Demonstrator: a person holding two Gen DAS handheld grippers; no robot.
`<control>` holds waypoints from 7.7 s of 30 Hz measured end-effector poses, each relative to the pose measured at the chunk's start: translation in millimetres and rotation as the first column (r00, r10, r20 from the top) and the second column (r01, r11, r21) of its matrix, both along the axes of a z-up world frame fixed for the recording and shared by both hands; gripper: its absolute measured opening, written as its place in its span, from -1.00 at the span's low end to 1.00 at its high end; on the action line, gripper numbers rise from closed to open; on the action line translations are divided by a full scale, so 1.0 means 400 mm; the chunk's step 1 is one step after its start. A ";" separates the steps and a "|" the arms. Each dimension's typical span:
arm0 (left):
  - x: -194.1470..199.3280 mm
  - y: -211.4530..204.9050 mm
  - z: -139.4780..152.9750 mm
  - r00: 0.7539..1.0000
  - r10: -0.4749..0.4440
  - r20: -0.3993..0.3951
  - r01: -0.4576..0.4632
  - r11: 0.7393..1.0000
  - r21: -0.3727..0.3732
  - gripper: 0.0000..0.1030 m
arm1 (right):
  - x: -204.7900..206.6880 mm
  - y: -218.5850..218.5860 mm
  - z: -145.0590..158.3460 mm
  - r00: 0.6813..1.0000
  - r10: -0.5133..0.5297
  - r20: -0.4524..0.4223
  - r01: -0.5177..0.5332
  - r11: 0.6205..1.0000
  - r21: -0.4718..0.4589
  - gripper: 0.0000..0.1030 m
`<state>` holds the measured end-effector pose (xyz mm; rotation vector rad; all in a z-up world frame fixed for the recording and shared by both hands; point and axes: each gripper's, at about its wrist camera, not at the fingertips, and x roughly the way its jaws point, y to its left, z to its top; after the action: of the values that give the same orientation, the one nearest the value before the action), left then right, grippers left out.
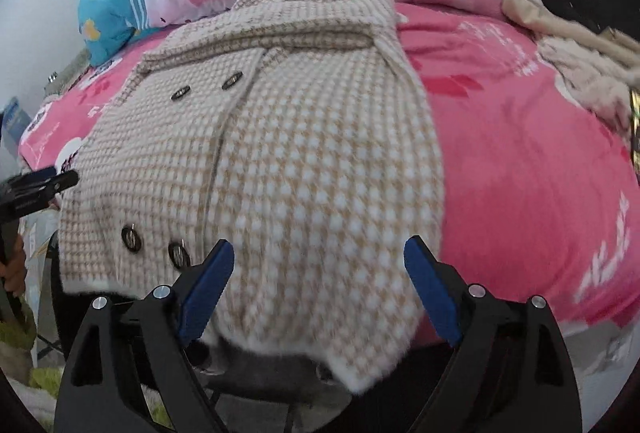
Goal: Fold large clothes
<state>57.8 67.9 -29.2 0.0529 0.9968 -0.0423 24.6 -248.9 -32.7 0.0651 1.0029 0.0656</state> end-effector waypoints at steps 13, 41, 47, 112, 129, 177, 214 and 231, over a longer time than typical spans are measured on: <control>-0.180 0.063 -0.076 0.998 0.005 -0.064 -0.011 0.995 -0.096 0.57 | -0.094 -0.065 -0.033 0.996 -0.056 -0.066 0.059 0.997 0.042 0.64; -0.072 0.052 -0.116 0.994 -0.059 -0.096 0.023 0.942 -0.334 -0.12 | -0.109 -0.132 -0.121 0.981 -0.109 -0.162 0.140 0.971 0.194 0.55; -0.100 0.043 -0.131 0.989 -0.067 -0.128 0.016 0.930 -0.367 -0.15 | -0.125 -0.131 -0.155 0.976 -0.116 -0.183 0.158 0.959 0.235 0.29; 0.228 0.095 0.167 0.981 -0.029 0.190 0.148 0.744 -0.651 -0.86 | 0.173 -0.112 0.197 0.963 -0.095 0.254 0.013 0.952 0.306 -0.86; 0.525 0.212 -0.090 0.992 0.080 -0.098 -0.126 0.602 -0.789 -0.57 | 0.510 -0.220 -0.045 0.978 -0.200 0.051 0.151 0.861 0.486 -0.85; 0.197 0.137 -0.101 0.817 0.575 -0.042 -0.488 0.651 -0.582 -0.24 | 0.229 -0.266 -0.133 0.837 -0.543 -0.067 0.444 0.602 0.663 0.11; -0.103 0.244 0.113 0.932 0.291 0.217 -0.201 0.912 -0.357 0.07 | -0.060 -0.374 0.082 0.932 -0.353 0.079 0.292 0.863 0.412 -0.03; 0.157 -0.047 -0.018 0.990 -0.067 0.125 0.050 0.989 0.138 0.06 | 0.247 0.104 0.079 0.970 0.240 -0.023 -0.221 0.921 0.321 0.05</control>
<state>120.8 49.0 -36.4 0.2060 0.8674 -0.0256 123.2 -207.5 -1.1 0.2437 1.0516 0.4441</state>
